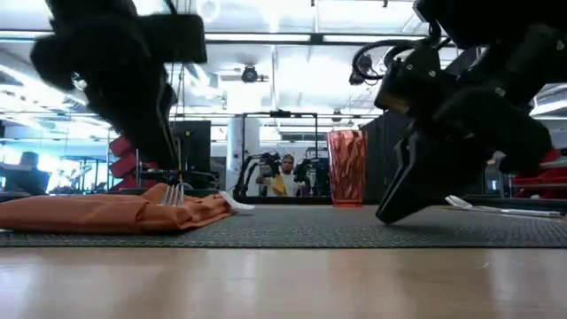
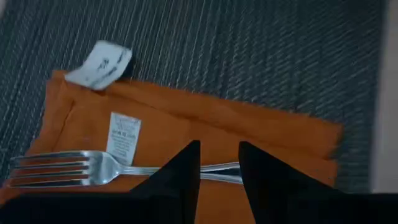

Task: Set table place
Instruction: Put the silver fork on top of the orange table napkin

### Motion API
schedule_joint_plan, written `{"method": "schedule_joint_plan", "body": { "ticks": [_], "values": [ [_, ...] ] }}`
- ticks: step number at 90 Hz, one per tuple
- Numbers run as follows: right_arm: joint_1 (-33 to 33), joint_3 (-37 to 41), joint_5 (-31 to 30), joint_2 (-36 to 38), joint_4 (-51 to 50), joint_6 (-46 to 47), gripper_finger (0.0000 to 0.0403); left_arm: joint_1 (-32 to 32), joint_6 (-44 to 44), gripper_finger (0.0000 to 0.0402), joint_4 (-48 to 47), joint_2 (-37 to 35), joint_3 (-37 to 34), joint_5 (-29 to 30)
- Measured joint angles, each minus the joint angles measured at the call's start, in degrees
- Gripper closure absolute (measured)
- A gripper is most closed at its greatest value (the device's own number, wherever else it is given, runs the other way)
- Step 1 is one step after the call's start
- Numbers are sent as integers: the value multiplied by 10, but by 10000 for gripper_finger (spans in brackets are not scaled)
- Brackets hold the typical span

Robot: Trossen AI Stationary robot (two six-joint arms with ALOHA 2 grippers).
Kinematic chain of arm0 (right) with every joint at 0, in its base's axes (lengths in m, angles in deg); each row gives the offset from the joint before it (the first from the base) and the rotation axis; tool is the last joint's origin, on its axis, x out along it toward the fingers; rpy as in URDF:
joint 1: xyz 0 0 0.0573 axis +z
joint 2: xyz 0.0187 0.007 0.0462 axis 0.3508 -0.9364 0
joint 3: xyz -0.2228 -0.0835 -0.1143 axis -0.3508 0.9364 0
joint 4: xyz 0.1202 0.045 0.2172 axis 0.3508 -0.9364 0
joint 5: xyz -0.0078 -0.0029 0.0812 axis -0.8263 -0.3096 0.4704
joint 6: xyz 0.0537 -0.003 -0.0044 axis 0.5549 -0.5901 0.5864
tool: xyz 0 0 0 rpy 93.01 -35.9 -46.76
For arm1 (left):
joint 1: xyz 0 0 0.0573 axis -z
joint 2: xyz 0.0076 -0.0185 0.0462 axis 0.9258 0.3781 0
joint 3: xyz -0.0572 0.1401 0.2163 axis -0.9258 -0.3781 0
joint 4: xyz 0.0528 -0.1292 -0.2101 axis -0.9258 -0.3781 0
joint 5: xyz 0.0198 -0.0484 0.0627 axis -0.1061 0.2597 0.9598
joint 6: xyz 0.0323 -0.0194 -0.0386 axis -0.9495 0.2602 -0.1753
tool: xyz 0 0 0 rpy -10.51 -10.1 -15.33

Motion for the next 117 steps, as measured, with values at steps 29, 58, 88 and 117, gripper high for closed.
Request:
{"method": "schedule_joint_plan", "body": {
  "ticks": [29,58,88,117],
  "values": [
    [0,0,-8,-2,12,12,339,-6,-17,308,57,37,-9,-12],
    [3,-1,-11,-26,24,28,339,-7,-28,308,45,58,-9,-37],
    [3,-1,-11,-27,16,24,339,-7,-24,308,-4,48,-7,-90],
    [3,-1,-11,-27,14,23,339,-7,-25,308,-62,48,39,-80]
  ]
}}
